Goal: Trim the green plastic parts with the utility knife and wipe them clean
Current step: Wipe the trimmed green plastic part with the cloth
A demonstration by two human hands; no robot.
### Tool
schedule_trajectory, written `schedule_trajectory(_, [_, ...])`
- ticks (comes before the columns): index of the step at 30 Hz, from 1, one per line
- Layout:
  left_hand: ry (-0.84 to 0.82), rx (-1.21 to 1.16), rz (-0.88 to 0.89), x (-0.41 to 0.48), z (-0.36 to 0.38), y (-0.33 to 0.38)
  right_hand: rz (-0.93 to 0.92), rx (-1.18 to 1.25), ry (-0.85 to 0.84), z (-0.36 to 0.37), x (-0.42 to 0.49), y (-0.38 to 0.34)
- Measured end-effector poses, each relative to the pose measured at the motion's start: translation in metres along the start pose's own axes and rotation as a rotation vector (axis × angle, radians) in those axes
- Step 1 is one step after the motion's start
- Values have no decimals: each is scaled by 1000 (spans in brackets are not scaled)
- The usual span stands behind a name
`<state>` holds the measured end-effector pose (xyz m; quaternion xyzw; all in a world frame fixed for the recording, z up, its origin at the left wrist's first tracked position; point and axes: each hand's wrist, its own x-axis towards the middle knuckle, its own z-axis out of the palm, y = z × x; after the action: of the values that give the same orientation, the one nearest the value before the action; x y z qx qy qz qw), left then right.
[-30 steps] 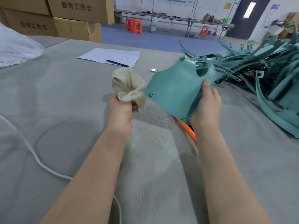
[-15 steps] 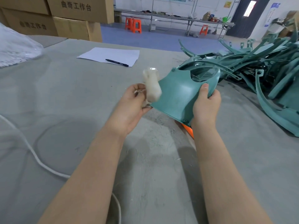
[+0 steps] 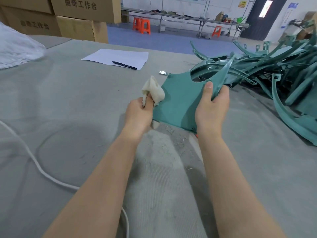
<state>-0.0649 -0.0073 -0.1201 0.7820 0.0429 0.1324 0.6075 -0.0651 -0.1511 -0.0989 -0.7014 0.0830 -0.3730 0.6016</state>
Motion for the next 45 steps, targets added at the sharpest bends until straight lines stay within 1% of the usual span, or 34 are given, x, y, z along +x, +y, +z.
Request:
schedule_trajectory(2, [-195,-324,-3,-5,1,4,31,16,28,-6,6,1])
schedule_trajectory(3, [-273,-407,-4,-6,1,5,62,31,37,-8,9,1])
schedule_trajectory(4, [-317,-436,-3,-6,2,5,89,40,38,-10,11,2])
schedule_trajectory(5, [-309,-416,-2,-6,4,5,106,43,32,-11,11,2])
schedule_trajectory(6, [-245,-363,1,-5,5,5,113,48,22,-10,10,2])
schedule_trajectory(8, [-51,-184,22,-2,7,5,100,59,-1,-6,7,0])
schedule_trajectory(9, [21,-94,29,-2,8,3,85,58,-11,-3,5,0])
schedule_trajectory(11, [81,-27,28,-1,9,-1,67,51,-23,-1,4,-1])
schedule_trajectory(13, [53,-80,-2,-1,10,0,73,44,-19,-3,6,0])
schedule_trajectory(15, [-15,-242,-43,-4,13,2,103,51,-1,-5,8,2])
schedule_trajectory(17, [-91,-421,-36,-6,15,5,183,75,29,-7,11,4])
schedule_trajectory(18, [-128,-462,-20,-7,16,5,233,97,48,-8,13,6])
schedule_trajectory(20, [-185,-426,1,-8,19,4,298,130,87,-12,16,9])
schedule_trajectory(22, [-192,-341,-20,-8,20,2,286,120,114,-14,17,11])
schedule_trajectory(24, [-167,-283,-59,-6,15,1,208,91,117,-13,16,10])
schedule_trajectory(26, [-142,-240,-55,-5,9,1,111,76,103,-11,13,9])
schedule_trajectory(29, [-40,-33,56,-6,7,1,74,85,86,-10,14,7])
schedule_trajectory(30, [-18,-17,75,-7,7,3,89,81,91,-12,16,8])
schedule_trajectory(31, [-18,-88,57,-8,8,5,117,86,103,-14,18,8])
schedule_trajectory(33, [-54,-349,-38,-9,9,11,212,158,142,-20,23,10])
schedule_trajectory(35, [-111,-474,-75,-12,9,15,302,222,174,-24,27,12])
schedule_trajectory(38, [-303,-669,-155,-17,12,21,358,255,191,-27,28,15])
schedule_trajectory(40, [-457,-819,-229,-18,12,23,339,231,213,-27,29,15])
schedule_trajectory(42, [-523,-873,-258,-17,10,25,292,178,234,-28,30,14])
schedule_trajectory(45, [-449,-798,-232,-19,13,23,221,147,226,-26,27,10])
